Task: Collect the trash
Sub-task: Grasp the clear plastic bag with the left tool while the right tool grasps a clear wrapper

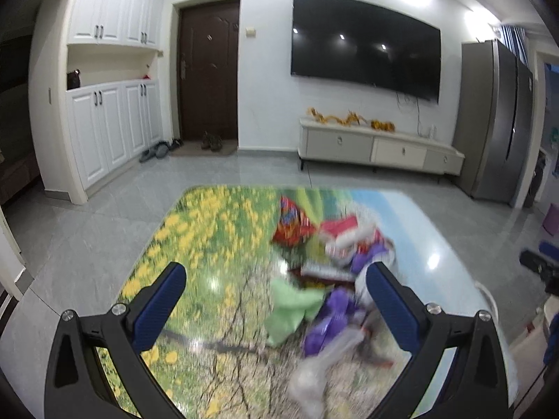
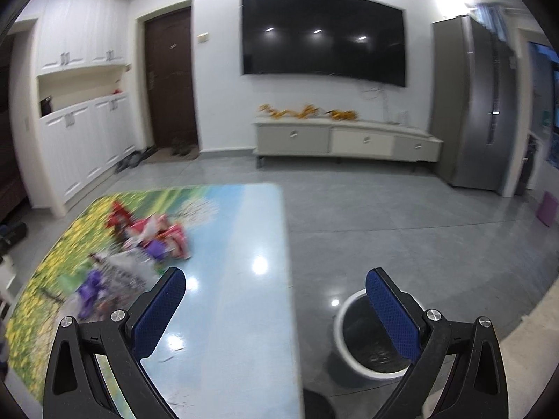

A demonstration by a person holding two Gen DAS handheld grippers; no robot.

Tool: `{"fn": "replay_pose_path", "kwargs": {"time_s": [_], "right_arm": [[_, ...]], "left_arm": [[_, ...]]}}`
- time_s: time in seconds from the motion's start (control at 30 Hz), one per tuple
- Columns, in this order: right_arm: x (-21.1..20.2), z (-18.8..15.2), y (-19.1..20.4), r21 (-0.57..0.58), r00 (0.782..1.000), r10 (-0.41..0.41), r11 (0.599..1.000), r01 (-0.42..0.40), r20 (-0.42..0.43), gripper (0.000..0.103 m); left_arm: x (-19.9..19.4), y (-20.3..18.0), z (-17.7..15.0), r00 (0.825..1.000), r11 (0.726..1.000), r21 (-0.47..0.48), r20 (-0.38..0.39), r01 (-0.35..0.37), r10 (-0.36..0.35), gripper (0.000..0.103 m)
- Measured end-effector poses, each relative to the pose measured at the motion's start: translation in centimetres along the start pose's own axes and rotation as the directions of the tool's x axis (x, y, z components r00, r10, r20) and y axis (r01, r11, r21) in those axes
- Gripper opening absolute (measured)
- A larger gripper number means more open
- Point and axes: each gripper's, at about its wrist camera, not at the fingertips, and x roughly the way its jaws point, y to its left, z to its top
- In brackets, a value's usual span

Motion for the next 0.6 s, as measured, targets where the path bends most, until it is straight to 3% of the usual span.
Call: {"fn": "replay_pose_path", "kwargs": {"time_s": [0.07,0.2,0.33,0.43,0.53,0.6], "right_arm": [[0.8,-0.1,1.0,-0.013,0.998,0.057,0.998,-0.058,-0.033,0.102],[3.0,-0.8,3.8,-0.029,0.970,0.196,0.979,-0.202,-0.143,0.085],[5.5,-1.8,7.1,-0.005,0.890,0.363,0.925,-0.379,-0.277,0.064],[6.9,-2.7,9.7,0.021,0.824,0.446,0.883,-0.469,-0.350,0.055],[7.8,-3.0,12.0,0.021,0.775,0.489,0.850,-0.526,-0.400,0.051],[8.4,-3.2,13.3,0.009,0.758,0.491,0.841,-0.540,-0.429,0.047]], "left_arm": [[0.6,0.1,-1.1,0.999,1.000,0.009,-0.035,0.025,-0.025,0.103],[2.0,0.2,-3.3,0.988,0.995,0.017,-0.123,0.099,-0.096,0.100],[3.6,-0.1,-5.7,0.962,0.984,0.022,-0.217,0.177,-0.168,0.085],[4.3,-0.3,-6.9,0.948,0.980,0.030,-0.259,0.199,-0.184,0.077],[4.7,-0.2,-7.4,0.937,0.975,0.027,-0.282,0.221,-0.205,0.070],[4.7,-0.2,-7.7,0.933,0.973,0.022,-0.291,0.228,-0.212,0.067]]}}
